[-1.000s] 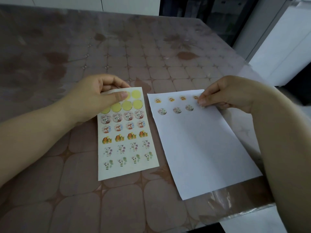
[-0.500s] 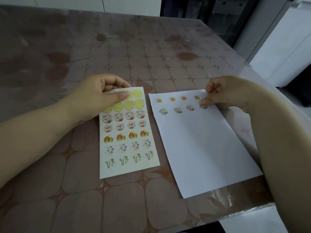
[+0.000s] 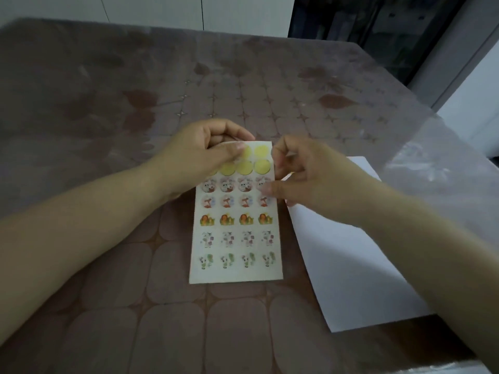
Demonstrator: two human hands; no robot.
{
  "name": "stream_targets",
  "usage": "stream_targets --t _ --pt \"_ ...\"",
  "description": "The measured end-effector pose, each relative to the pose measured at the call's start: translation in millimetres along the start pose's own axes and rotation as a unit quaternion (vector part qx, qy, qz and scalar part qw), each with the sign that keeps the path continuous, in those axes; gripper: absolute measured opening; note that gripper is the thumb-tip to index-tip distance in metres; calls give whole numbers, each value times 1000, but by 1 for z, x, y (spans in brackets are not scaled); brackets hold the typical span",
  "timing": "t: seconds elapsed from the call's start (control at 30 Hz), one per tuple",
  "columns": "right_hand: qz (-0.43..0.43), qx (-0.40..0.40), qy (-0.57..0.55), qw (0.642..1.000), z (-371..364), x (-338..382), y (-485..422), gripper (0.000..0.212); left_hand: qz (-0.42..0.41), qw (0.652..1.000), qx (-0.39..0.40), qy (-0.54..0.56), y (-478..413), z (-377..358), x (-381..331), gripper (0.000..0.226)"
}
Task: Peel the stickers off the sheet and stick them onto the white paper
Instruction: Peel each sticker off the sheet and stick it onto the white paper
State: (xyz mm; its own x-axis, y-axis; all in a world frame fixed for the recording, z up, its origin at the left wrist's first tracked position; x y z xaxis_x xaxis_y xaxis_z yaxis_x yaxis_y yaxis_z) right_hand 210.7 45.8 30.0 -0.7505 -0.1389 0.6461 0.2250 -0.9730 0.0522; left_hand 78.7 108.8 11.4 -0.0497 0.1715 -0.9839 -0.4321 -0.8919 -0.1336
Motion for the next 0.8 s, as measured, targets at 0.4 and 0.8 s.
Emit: stream_targets --t 0.4,0.8 --pt "-16 -117 188 975 34 -6 2 26 20 997 42 60 -1 0 5 46" --pt "107 -259 285 917 -7 13 -6 44 38 990 22 131 1 -1 4 52"
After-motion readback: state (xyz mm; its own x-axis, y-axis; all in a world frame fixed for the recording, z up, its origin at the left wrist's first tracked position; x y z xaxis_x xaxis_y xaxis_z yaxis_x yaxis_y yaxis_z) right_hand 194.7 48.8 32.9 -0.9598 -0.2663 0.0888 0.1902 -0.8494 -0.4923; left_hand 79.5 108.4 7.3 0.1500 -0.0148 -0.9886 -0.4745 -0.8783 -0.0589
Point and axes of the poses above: each hand's wrist, its own y-axis away from the middle knuckle, its own z-axis out of the back of the hand, x = y × z, the point moved 7 cm from there along -y, towards the middle knuckle, and after that the axes turned 9 degrees about y, right-handed, at the moved point
